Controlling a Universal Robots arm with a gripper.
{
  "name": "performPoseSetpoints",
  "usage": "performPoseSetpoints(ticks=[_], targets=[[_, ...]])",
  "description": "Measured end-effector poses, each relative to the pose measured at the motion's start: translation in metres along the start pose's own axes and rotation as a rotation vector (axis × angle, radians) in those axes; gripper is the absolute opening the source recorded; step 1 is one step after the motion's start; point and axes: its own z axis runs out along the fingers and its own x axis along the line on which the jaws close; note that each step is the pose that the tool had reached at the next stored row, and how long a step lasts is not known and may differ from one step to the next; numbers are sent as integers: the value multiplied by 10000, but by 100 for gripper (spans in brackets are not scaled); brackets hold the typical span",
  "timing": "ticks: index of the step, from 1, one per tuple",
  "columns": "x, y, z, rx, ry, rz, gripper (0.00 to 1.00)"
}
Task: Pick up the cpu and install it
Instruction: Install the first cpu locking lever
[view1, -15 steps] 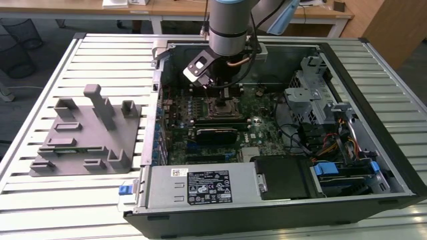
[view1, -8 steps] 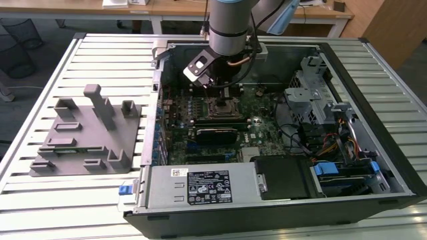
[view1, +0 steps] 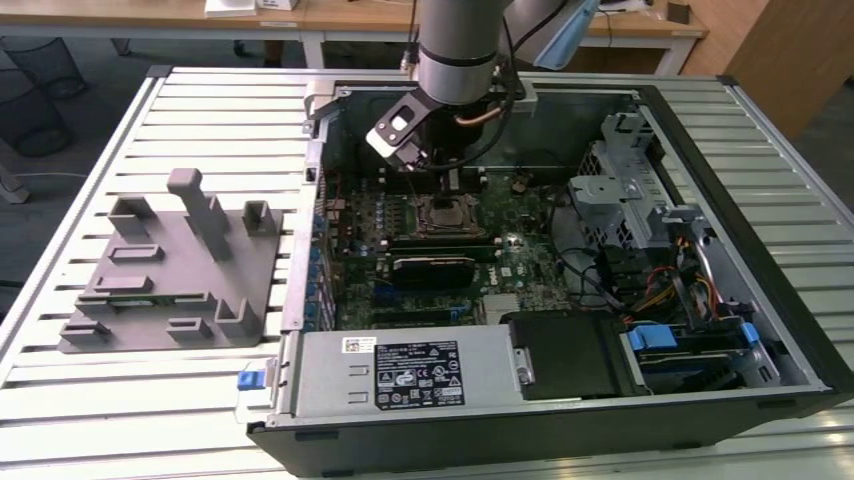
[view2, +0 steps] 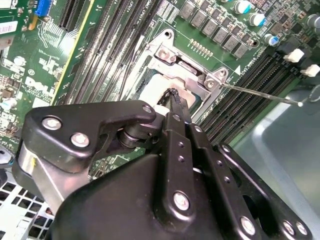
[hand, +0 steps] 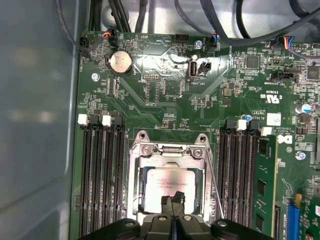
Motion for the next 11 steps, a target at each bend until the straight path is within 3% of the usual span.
performPoseSetpoints(ticks=[11], targets=[[0,2,-174,0,1,0,11]])
